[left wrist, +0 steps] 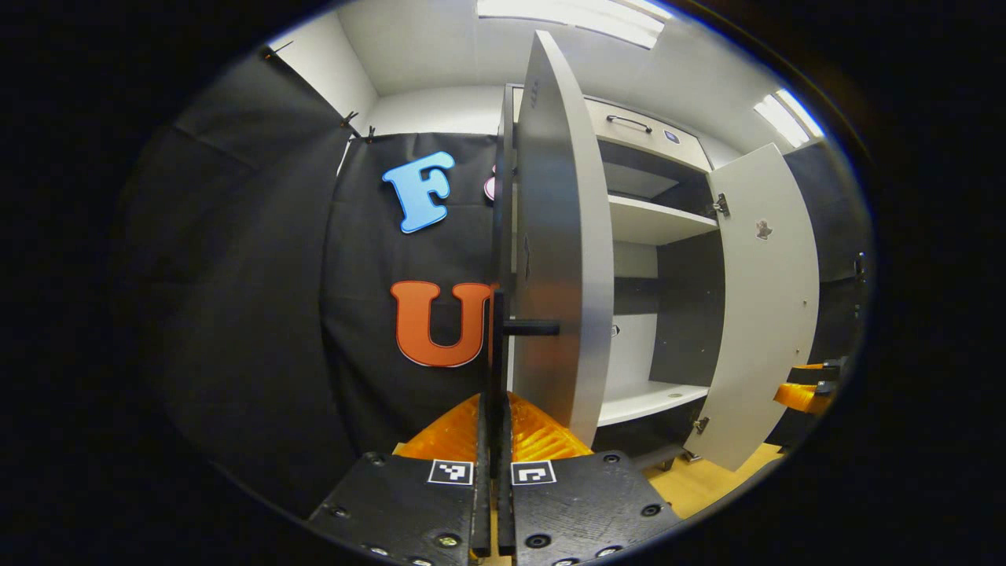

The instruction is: Open the right door of the double-door shoe cabinet with the right hand, and open the left door with the left hand.

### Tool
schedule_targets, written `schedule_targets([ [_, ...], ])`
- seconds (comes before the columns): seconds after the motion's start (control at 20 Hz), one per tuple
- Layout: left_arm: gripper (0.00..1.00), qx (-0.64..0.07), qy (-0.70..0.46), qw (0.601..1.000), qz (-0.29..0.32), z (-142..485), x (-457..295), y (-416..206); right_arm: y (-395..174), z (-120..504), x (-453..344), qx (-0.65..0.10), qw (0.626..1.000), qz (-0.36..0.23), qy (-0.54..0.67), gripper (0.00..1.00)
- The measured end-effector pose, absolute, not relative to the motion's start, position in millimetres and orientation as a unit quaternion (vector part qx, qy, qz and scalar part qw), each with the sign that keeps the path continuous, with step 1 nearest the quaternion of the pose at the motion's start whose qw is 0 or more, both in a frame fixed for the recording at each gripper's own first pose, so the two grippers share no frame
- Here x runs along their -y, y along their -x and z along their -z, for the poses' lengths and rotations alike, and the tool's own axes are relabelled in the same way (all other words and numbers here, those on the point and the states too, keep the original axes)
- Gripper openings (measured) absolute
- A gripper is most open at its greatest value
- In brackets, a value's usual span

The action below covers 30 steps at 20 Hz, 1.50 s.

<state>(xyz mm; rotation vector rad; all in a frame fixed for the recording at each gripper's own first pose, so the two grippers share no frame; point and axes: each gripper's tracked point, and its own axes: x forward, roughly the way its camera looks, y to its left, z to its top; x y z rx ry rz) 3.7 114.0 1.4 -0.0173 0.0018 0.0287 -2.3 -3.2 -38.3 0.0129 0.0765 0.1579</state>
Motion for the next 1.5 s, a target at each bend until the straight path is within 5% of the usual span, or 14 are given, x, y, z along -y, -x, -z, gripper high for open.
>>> schedule_targets([
  [0.15, 0.0, 0.003, 0.001, 0.999, -0.034, 15, -90, 19, 3, 41, 7, -0.036, 0.997, -0.074, -0.004, 0.96],
  [0.35, 0.0, 0.035, -0.065, 0.987, -0.143, 18, -90, 27, 0, 46, 2, -0.041, 0.996, -0.078, -0.004, 0.97],
  [0.65, 0.0, 0.027, -0.051, 0.998, 0.038, 31, 52, 6, -1, 39, 4, -0.028, 0.997, -0.077, 0.012, 0.96],
  [0.9, 0.0, 0.003, -0.004, 0.999, 0.044, 54, 69, -34, 3, 36, 8, -0.018, 0.997, -0.073, 0.009, 0.97],
  [1.0, 0.17, -0.006, 0.036, 0.998, 0.051, 58, 72, -32, 5, 34, 14, -0.01, 0.998, -0.062, 0.011, 0.96],
  [1.05, 0.39, -0.009, 0.041, 0.998, 0.048, 61, 71, -34, 5, 34, 14, -0.009, 0.998, -0.059, 0.012, 0.96],
  [1.1, 0.37, -0.009, 0.038, 0.998, 0.045, 63, 69, -36, 5, 35, 14, -0.009, 0.998, -0.059, 0.011, 0.96],
  [1.15, 0.65, -0.011, 0.033, 0.998, 0.044, 65, 68, -37, 4, 35, 14, -0.01, 0.998, -0.06, 0.008, 0.98],
  [1.25, 0.93, -0.014, 0.027, 0.999, 0.023, 68, 60, -38, 2, 36, 16, -0.01, 0.998, -0.058, 0.004, 0.97],
  [1.5, 0.95, 0.01, 0.005, 1.0, 0.012, 57, 58, -37, -1, 40, 18, -0.015, 0.998, -0.053, 0.0, 0.97],
])
